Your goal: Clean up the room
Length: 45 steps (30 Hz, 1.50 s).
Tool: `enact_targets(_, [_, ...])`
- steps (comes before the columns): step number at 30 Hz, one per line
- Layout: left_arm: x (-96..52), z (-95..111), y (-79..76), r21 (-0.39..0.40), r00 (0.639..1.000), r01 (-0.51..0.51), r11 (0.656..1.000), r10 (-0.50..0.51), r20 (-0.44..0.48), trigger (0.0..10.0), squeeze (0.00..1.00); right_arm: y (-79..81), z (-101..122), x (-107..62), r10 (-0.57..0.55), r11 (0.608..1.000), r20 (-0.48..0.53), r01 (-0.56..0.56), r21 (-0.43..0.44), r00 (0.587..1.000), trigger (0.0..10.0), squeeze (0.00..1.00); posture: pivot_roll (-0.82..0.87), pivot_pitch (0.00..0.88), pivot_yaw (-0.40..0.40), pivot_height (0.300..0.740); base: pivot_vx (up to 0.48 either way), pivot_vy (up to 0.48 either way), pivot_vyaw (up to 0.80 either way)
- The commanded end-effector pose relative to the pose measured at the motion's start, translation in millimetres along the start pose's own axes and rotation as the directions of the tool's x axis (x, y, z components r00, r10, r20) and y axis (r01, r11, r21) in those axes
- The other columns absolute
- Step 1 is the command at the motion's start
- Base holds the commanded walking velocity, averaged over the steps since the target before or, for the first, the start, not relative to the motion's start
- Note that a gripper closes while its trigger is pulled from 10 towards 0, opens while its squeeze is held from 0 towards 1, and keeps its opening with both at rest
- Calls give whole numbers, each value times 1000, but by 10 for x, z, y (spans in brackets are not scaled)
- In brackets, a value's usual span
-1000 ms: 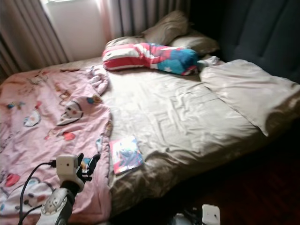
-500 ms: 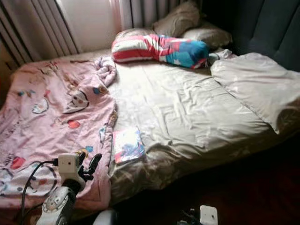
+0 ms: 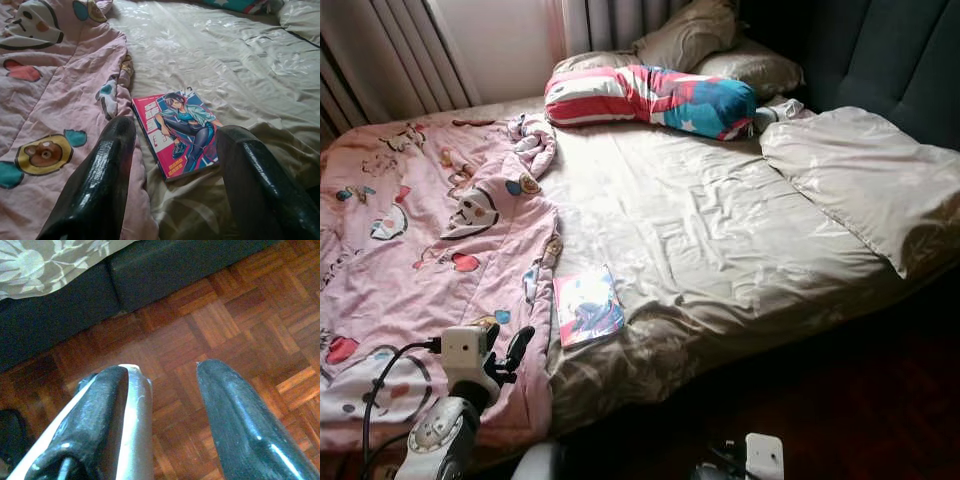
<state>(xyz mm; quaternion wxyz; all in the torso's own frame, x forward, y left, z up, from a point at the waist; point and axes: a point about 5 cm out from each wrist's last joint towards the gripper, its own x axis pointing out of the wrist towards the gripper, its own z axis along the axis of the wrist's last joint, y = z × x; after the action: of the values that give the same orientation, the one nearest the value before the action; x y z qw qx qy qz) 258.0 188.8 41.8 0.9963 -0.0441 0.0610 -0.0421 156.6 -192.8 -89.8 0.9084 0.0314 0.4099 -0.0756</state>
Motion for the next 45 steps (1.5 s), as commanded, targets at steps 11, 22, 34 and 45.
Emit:
enact_targets(11, [7, 16, 11, 5, 1000, -1, 1000, 1, -1, 10000, 0, 39, -124, -33, 18, 1000, -50, -17, 12, 999, 10000, 0, 26, 43, 33, 612, 0, 0, 0])
enact_targets(22, [20, 34, 10, -1, 1000, -6, 1000, 6, 9, 10000, 0, 40, -112, -28, 16, 1000, -50, -15, 11, 999, 10000, 0, 26, 38, 31, 612, 0, 0, 0])
enact_targets(34, [12, 22, -1, 2, 1000, -5, 1000, 5, 8, 10000, 0, 26, -121, -31, 18, 1000, -56, -19, -5, 998, 10000, 0, 27, 25, 27, 573, 0, 0, 0])
enact_targets(45, [36, 43, -2, 9, 1000, 0, 1000, 0, 13, 10000, 0, 32, -121, -31, 27, 1000, -57, -27, -10, 998, 10000, 0, 25, 19, 28, 573, 0, 0, 0])
